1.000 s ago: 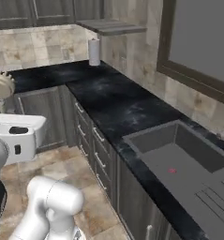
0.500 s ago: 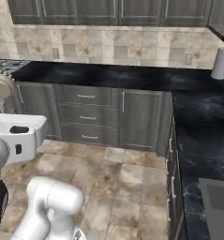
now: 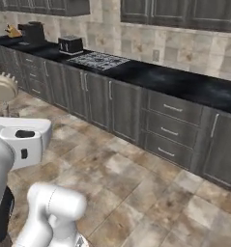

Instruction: Grab the spray bottle from the cabinet, then place it next to the cutting board for sanitizing. Then grab the dish brush from the countertop next to the sink and place it next to the cutting board.

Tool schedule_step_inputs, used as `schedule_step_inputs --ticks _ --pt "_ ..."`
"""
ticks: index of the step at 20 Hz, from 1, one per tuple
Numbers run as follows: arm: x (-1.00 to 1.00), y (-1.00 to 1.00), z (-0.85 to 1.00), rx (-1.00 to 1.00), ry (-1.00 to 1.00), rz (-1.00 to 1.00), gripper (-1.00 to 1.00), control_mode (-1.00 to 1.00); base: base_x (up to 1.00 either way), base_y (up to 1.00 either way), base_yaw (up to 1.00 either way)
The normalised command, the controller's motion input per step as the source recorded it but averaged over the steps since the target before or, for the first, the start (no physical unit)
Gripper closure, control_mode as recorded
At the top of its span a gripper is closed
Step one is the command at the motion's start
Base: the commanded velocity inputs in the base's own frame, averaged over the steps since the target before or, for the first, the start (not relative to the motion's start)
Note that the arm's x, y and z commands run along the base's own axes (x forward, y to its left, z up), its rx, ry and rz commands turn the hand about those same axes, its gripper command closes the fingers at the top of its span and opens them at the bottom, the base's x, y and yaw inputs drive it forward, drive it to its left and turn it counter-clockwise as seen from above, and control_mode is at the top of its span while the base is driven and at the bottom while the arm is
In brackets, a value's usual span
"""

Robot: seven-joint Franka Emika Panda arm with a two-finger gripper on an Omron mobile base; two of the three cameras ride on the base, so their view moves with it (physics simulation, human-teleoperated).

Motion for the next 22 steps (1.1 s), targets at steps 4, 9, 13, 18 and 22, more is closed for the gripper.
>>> schedule_step_inputs --ticks 4,9,13,18,22 --pt "0.00 0.00 0.00 0.00 0.00 0.00 1.00 1.00 0.67 0.12 0.72" --pt "0.00 0.00 0.00 0.00 0.00 0.00 1.00 1.00 1.00 0.00 0.56" --pt "0.00 0.00 0.00 0.00 0.00 0.00 1.00 1.00 1.00 -0.15 0.51" --pt "0.00 0.00 0.00 0.00 0.00 0.00 1.00 1.00 1.00 -0.36 0.51" --pt "0.00 0.00 0.00 0.00 0.00 0.00 1.00 1.00 1.00 -0.69 0.51"
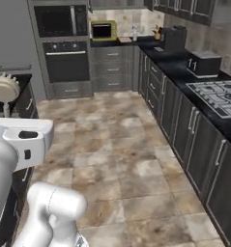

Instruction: Grab the spray bottle from the cabinet, then place it next to the cutting board for sanitizing. Then grab the dish brush from the countertop next to the sink and place it next to the cutting board.

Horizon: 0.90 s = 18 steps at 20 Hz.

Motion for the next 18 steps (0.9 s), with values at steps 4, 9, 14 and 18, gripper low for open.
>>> schedule_step_inputs --ticks 4,9,14,18 --pt "0.00 0.00 0.00 0.00 0.00 0.00 1.00 1.00 1.00 -0.78 0.47" --pt "0.00 0.00 0.00 0.00 0.00 0.00 1.00 1.00 1.00 -0.82 0.42" --pt "0.00 0.00 0.00 0.00 0.00 0.00 1.00 1.00 1.00 -0.56 0.24" --pt "0.00 0.00 0.00 0.00 0.00 0.00 1.00 1.00 1.00 -0.44 0.13"
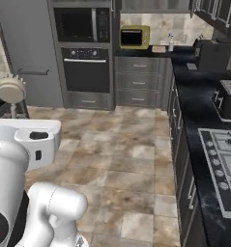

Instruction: Grab the spray bottle from the cabinet, then place it next to the cutting board for sanitizing. Then grab the dish brush from the countertop next to the sink and place it next to the cutting board.

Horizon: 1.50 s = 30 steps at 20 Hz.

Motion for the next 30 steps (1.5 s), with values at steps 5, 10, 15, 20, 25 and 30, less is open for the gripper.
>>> schedule_step_inputs --ticks 5,10,15,20,25,30 --pt "0.00 0.00 0.00 0.00 0.00 0.00 1.00 1.00 1.00 -0.03 0.02" --pt "0.00 0.00 0.00 0.00 0.00 0.00 1.00 1.00 1.00 0.09 0.00" --pt "0.00 0.00 0.00 0.00 0.00 0.00 1.00 1.00 1.00 0.19 0.12" --pt "0.00 0.00 0.00 0.00 0.00 0.00 1.00 1.00 1.00 0.04 0.13" --pt "0.00 0.00 0.00 0.00 0.00 0.00 1.00 1.00 1.00 0.00 0.07" --pt "0.00 0.00 0.00 0.00 0.00 0.00 1.00 1.00 1.00 -0.10 0.00"
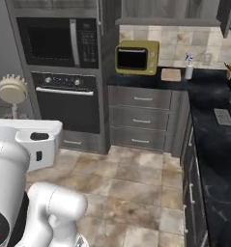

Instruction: Grab the spray bottle from the cabinet, then place it next to the cutting board for sanitizing. Then grab the dish brush from the countertop next to the sink and place it next to the cutting board.

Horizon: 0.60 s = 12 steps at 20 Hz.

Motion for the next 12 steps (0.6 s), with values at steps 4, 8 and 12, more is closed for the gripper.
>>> schedule_step_inputs --ticks 4,8,12 --pt "0.00 0.00 0.00 0.00 0.00 0.00 1.00 1.00 1.00 -0.23 0.00" --pt "0.00 0.00 0.00 0.00 0.00 0.00 1.00 1.00 1.00 -0.04 0.00" --pt "0.00 0.00 0.00 0.00 0.00 0.00 1.00 1.00 1.00 -0.27 0.00"
